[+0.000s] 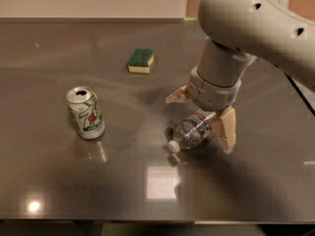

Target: Place water bottle upright

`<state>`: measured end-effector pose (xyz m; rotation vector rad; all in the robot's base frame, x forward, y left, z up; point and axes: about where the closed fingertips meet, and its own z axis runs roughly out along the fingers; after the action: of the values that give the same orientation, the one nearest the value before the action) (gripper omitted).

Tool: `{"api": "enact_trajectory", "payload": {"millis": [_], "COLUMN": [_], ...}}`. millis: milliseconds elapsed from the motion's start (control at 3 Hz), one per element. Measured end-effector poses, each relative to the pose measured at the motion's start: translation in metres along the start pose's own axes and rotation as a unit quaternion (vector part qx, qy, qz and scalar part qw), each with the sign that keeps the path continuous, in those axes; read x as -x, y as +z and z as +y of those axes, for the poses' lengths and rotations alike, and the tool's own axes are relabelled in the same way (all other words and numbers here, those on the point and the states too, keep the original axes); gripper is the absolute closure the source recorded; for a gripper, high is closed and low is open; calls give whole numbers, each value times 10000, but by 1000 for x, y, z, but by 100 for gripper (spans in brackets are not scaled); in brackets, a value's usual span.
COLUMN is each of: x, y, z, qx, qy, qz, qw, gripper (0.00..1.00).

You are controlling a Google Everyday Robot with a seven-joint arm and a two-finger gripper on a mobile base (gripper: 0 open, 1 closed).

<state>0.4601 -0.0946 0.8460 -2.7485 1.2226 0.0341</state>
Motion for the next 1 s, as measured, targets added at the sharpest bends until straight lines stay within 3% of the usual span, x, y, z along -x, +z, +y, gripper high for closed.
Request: {"api": "enact_trajectory", "payload": {"millis": [333, 667, 1000], "x": [-4, -6, -8], "y": [5, 7, 7], "z": [3, 5, 5], "qx": [49, 45, 35], "qy": [-26, 7, 31], "qz": [177, 291, 345], "qw": [9998, 9996, 9994], "gripper": [0, 17, 41]}}
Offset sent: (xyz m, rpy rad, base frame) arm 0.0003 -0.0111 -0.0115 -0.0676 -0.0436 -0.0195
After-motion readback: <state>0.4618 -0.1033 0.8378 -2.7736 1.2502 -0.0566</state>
